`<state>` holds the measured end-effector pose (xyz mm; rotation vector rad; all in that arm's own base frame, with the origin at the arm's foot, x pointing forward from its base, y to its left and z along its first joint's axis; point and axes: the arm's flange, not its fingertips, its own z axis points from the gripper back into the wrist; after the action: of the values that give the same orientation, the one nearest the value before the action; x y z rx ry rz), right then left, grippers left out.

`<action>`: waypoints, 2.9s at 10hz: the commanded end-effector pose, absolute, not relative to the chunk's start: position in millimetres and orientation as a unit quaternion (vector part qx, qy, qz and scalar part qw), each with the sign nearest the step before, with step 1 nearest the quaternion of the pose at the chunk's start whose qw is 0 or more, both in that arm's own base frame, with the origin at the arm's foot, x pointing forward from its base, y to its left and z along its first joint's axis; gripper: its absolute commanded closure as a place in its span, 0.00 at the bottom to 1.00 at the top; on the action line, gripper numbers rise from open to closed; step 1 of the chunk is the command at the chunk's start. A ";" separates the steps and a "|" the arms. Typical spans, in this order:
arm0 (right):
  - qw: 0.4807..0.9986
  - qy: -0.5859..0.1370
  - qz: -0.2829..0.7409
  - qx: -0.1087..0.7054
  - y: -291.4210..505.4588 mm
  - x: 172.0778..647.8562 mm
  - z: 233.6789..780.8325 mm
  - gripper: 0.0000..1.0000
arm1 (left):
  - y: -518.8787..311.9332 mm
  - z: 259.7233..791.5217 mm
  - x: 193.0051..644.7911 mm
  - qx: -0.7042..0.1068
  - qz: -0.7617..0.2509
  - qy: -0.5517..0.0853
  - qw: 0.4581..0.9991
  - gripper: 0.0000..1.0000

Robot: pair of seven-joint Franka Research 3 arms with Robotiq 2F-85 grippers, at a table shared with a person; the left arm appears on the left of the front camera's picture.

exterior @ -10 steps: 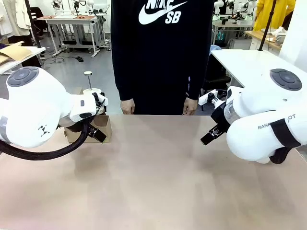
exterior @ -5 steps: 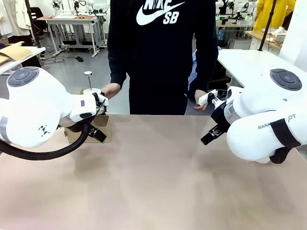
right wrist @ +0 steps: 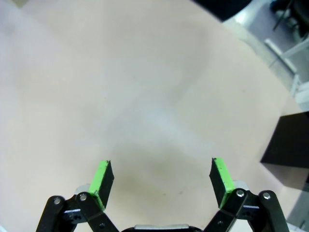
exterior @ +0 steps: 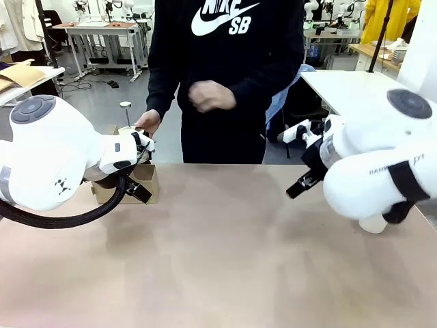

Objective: Pour a drink into a cup and package it in a carrier.
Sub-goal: Pick up the 600 ml Paper Cup and place it in the middle top area of the table.

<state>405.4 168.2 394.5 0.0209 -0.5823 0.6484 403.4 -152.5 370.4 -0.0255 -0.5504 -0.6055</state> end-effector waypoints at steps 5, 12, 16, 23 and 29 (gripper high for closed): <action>0.891 -0.255 0.352 0.135 75.1 500.0 571.7 0.00 | -152.2 370.3 403.5 -0.012 -0.294 -0.268 0.918 0.00; 0.749 -0.385 0.431 0.323 -201.8 421.4 480.5 0.00 | -152.2 370.3 403.5 -0.012 -0.294 -0.268 0.918 0.00; 0.685 -0.467 0.435 0.352 -236.6 386.1 405.2 0.00 | -152.2 370.3 403.5 -0.012 -0.294 -0.268 0.918 0.00; 0.706 -0.455 0.427 0.335 -238.7 376.0 401.2 0.00 | -152.2 370.3 403.5 -0.012 -0.294 -0.268 0.918 0.00; 0.588 -0.556 0.427 0.402 -233.7 377.8 297.7 0.00 | -152.2 370.3 403.5 -0.012 -0.294 -0.268 0.918 0.00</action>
<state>373.2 -229.0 299.6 0.9275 -1.2535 0.9667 403.4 -152.8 370.4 -0.0242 -0.5505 -0.6060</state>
